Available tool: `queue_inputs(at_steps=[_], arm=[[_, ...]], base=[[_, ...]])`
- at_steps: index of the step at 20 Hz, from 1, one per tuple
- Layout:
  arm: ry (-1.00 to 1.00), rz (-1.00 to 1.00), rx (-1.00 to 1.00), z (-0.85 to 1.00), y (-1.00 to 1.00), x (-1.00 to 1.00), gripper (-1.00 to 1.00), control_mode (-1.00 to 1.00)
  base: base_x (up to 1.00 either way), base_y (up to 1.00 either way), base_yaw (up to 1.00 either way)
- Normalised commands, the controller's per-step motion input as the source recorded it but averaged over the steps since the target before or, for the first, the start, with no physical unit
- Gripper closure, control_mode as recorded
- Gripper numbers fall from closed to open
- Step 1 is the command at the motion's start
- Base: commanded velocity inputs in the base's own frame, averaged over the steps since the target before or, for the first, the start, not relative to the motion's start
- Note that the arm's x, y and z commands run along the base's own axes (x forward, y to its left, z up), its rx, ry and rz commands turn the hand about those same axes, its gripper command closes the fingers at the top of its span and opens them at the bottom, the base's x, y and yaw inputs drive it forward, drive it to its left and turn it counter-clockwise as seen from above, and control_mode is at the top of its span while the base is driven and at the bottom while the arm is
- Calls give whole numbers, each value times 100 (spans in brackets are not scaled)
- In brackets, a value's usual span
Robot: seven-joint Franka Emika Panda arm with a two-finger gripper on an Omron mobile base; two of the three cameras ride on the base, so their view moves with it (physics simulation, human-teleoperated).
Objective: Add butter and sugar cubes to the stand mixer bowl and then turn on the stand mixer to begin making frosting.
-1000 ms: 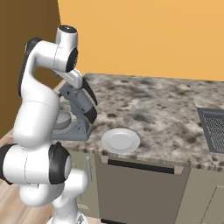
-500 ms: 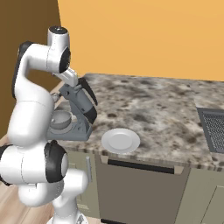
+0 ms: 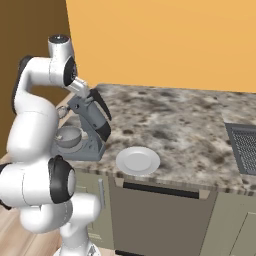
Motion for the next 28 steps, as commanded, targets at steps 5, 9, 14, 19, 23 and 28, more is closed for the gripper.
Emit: queue_inputs(at_steps=[5,9,14,19,23,28], arm=[[-2,0,-8,0,0,33,-100,-100],[-3,-1,-11,0,0,22,-100,-100],[-1,0,-11,-13,0,16,-100,-100],[0,0,-9,-25,0,20,-100,-100],[0,0,-6,-29,0,22,-100,-100],[2,0,-2,-35,4,23,-100,-100]], base=[[0,0,0],[0,0,0],[0,0,0],[0,0,0],[0,0,0],[0,0,0]])
